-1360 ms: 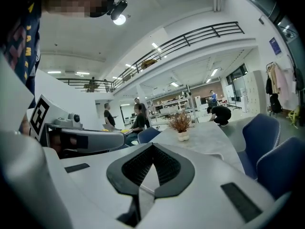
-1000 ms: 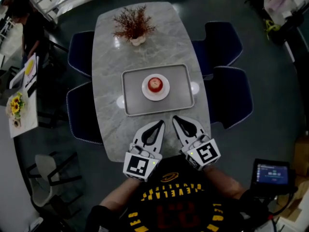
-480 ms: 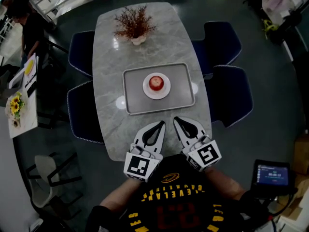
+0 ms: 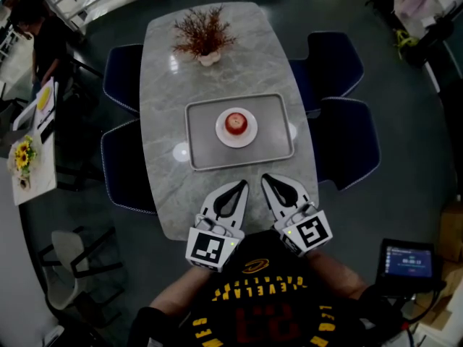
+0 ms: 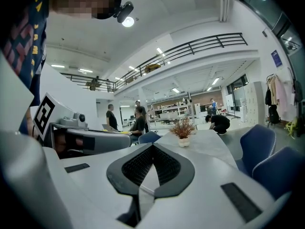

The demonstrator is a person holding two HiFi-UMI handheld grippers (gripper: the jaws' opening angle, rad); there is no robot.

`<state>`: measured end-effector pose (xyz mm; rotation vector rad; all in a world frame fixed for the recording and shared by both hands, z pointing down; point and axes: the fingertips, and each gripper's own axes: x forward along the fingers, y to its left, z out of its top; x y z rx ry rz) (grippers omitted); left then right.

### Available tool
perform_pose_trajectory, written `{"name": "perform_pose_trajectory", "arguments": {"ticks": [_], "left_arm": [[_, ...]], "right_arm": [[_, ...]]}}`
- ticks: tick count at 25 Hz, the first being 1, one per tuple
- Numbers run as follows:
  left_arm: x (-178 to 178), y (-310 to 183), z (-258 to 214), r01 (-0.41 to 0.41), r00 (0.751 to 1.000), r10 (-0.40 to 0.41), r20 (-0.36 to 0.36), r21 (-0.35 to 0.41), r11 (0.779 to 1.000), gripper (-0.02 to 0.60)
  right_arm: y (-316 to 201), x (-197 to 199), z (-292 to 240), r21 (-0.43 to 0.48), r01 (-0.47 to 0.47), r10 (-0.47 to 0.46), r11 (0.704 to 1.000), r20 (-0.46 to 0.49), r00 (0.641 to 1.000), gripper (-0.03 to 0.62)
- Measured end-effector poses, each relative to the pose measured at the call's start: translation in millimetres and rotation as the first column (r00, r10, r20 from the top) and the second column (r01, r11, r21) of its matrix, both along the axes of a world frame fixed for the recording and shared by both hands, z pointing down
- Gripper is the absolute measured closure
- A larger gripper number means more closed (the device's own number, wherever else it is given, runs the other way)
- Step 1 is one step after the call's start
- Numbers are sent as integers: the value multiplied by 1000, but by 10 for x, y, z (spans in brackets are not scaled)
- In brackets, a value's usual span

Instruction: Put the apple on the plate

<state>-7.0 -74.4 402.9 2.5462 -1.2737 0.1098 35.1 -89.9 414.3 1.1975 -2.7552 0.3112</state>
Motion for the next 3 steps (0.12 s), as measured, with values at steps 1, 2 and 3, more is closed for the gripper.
{"name": "perform_pose_trajectory", "arguments": {"ticks": [1,2,3], "left_arm": [[-2,-6,2,1,1000,-1,-1,0,1000,581],[-6,-14,4,4,1000,-4,-4,3,1000,581],[-11,-23,7,8,1000,-8,-8,8,1000,581]], "right_arm": [[-6,0,-3,1,-1,1,1000,3,1000,588],[-15,-2,-11,4,-3,3,1000,6,1000,588],[-24,-5,-20,7,-4,4,1000,10,1000,588]]}}
